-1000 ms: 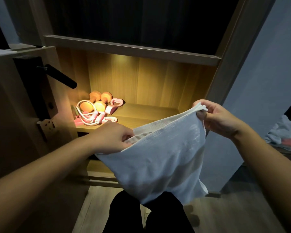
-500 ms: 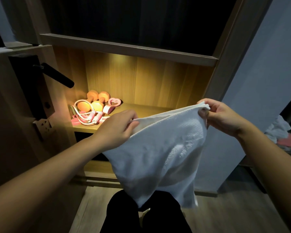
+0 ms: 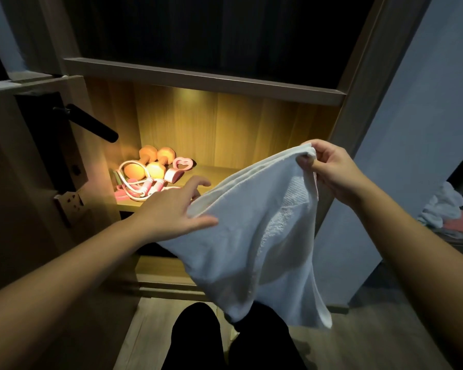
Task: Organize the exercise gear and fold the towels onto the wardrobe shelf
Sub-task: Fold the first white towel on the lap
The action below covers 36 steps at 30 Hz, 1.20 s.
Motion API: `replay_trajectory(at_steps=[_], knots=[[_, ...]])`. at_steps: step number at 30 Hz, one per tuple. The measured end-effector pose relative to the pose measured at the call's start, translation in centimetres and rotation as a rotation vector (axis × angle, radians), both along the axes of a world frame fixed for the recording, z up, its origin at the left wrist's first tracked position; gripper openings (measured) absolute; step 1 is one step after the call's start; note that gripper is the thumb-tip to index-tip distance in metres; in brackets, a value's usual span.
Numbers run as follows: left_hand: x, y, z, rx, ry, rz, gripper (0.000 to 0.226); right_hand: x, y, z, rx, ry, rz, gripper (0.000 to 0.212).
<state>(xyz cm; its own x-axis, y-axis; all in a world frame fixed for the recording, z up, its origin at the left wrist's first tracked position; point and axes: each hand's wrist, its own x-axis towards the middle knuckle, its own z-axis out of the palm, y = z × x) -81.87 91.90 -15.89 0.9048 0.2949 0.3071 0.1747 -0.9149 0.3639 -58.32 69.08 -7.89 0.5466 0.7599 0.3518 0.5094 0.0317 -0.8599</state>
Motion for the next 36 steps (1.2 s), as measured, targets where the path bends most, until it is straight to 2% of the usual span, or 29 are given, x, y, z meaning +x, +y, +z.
replay_trajectory(at_steps=[1, 3, 5, 8, 10, 13, 14, 15, 17, 18, 20, 22, 24, 26, 27, 31, 36], knots=[[-0.3, 0.4, -0.5, 0.056, 0.084, 0.022, 0.066, 0.2, 0.1, 0.2, -0.003, -0.011, 0.001, 0.023], [-0.5, 1.8, -0.9, 0.119, 0.193, 0.059, 0.039, 0.6, 0.1, 0.6, -0.017, -0.017, -0.004, 0.021], [-0.3, 3.5, -0.3, 0.047, 0.189, 0.075, 0.018, 1.4, 0.0, 0.8, -0.042, -0.027, -0.021, 0.027], [1.0, 5.5, 2.1, -0.068, 0.118, 0.104, 0.013, 3.2, -0.3, 1.1, -0.092, -0.037, -0.091, 0.029], [2.4, 6.4, 4.4, -0.293, -0.080, 0.172, 0.011, 4.8, -0.4, 1.7, -0.059, -0.010, -0.156, 0.025], [4.7, 6.3, 7.7, -0.861, -0.510, 0.167, 0.007, 6.6, 0.9, 2.9, 0.173, 0.007, -0.322, 0.004], [5.7, 5.9, 8.0, -1.005, -0.560, 0.139, 0.010, 7.0, 1.7, 2.9, 0.233, 0.006, -0.384, 0.005], [6.6, 5.2, 7.7, -1.083, -0.527, 0.130, 0.016, 7.2, 2.5, 2.3, 0.200, -0.017, -0.448, 0.010], [7.8, 3.9, 6.7, -0.994, -0.404, 0.196, 0.025, 7.2, 3.4, 0.4, -0.062, -0.080, -0.527, 0.022], [8.1, 4.0, 6.9, -0.923, -0.421, 0.233, 0.025, 7.4, 3.6, -0.2, -0.136, -0.091, -0.530, 0.021], [8.2, 5.2, 8.5, -0.859, -0.606, 0.268, 0.019, 7.3, 3.6, 0.4, -0.024, -0.080, -0.535, 0.011], [8.5, 6.0, 11.0, -0.755, -0.768, 0.323, 0.015, 6.5, 4.5, 2.5, 0.253, -0.104, -0.577, 0.019], [9.7, 5.6, 11.8, -0.661, -0.703, 0.430, 0.030, 5.2, 6.3, 3.1, 0.392, -0.025, -0.584, 0.007], [10.4, 4.7, 10.6, -0.541, -0.492, 0.542, 0.049, 4.2, 7.5, 1.9, 0.235, -0.008, -0.563, 0.020], [10.5, 4.8, 10.3, -0.501, -0.483, 0.554, 0.052, 4.5, 7.4, 1.5, 0.182, -0.045, -0.555, 0.020], [9.4, 6.8, 11.4, -0.577, -0.666, 0.566, 0.045, 6.5, 5.7, 3.3, 0.241, -0.053, -0.609, 0.018], [9.5, 6.7, 10.5, -0.600, -0.671, 0.461, 0.041, 7.8, 5.7, 3.6, 0.169, 0.143, -0.543, 0.026]])
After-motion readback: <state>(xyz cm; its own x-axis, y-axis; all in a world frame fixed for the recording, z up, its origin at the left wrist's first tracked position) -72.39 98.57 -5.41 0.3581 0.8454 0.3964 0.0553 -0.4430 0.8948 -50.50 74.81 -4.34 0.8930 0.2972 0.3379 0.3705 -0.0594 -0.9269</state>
